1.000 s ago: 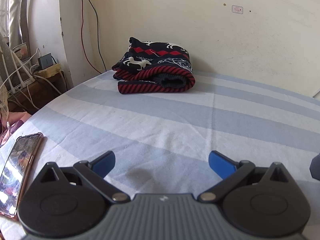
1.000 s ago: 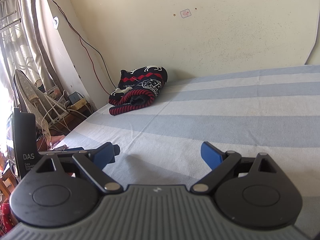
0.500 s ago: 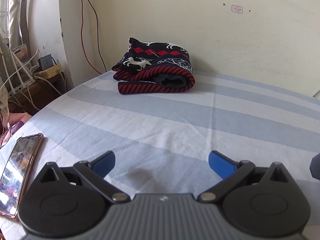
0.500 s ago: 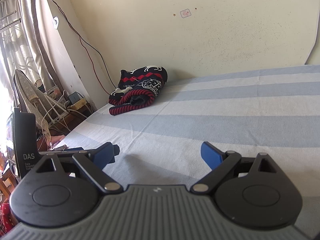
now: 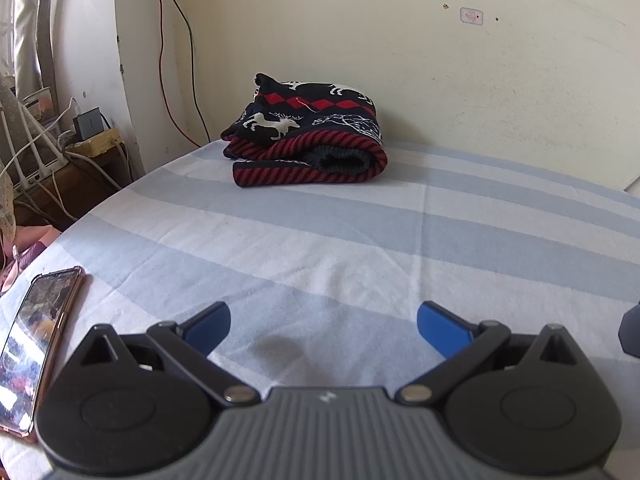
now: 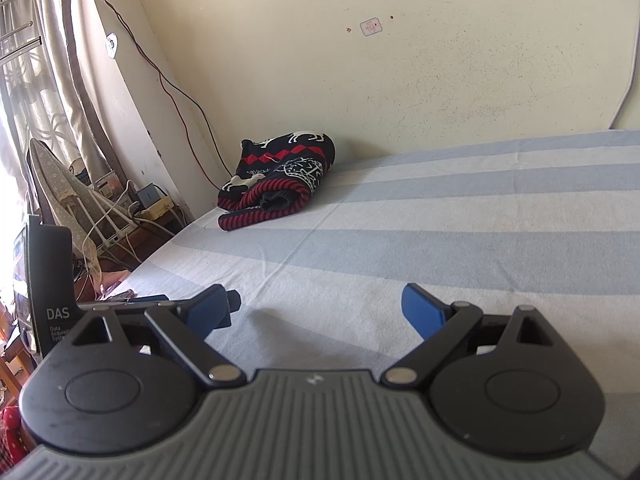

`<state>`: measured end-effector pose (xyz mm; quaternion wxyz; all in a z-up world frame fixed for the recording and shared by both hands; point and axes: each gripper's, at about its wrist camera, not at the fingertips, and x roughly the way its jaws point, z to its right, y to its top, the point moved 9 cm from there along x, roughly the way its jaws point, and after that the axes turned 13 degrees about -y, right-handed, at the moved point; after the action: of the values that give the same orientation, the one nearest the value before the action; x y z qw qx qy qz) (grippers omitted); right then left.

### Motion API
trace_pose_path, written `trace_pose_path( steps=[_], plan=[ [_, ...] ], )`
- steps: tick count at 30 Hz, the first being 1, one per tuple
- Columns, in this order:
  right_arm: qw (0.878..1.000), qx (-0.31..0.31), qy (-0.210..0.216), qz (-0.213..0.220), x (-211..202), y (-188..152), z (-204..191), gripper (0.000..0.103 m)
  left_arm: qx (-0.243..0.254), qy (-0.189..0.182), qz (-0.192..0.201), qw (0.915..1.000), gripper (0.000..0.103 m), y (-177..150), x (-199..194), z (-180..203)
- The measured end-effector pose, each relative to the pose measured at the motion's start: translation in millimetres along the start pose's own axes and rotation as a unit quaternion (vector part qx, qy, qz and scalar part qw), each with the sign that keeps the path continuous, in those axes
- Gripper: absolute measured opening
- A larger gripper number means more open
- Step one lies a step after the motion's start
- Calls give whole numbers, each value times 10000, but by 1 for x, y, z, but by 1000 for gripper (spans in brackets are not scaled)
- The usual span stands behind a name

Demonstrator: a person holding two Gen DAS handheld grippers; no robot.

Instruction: Fold small clothes

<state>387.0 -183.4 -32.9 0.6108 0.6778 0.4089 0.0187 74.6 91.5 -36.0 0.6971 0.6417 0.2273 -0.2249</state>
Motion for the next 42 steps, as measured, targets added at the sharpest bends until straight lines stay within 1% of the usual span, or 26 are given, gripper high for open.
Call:
trace_pose_path(
  steps=[19,42],
  plan=[
    [10000,6,-5,1,0,0,0,96,26,-43,-56,10000,103,-1,3,1],
    [10000,3,3,-3,0,0,0,96,-21,28,-50,10000,103,0,1,-2]
  ],
)
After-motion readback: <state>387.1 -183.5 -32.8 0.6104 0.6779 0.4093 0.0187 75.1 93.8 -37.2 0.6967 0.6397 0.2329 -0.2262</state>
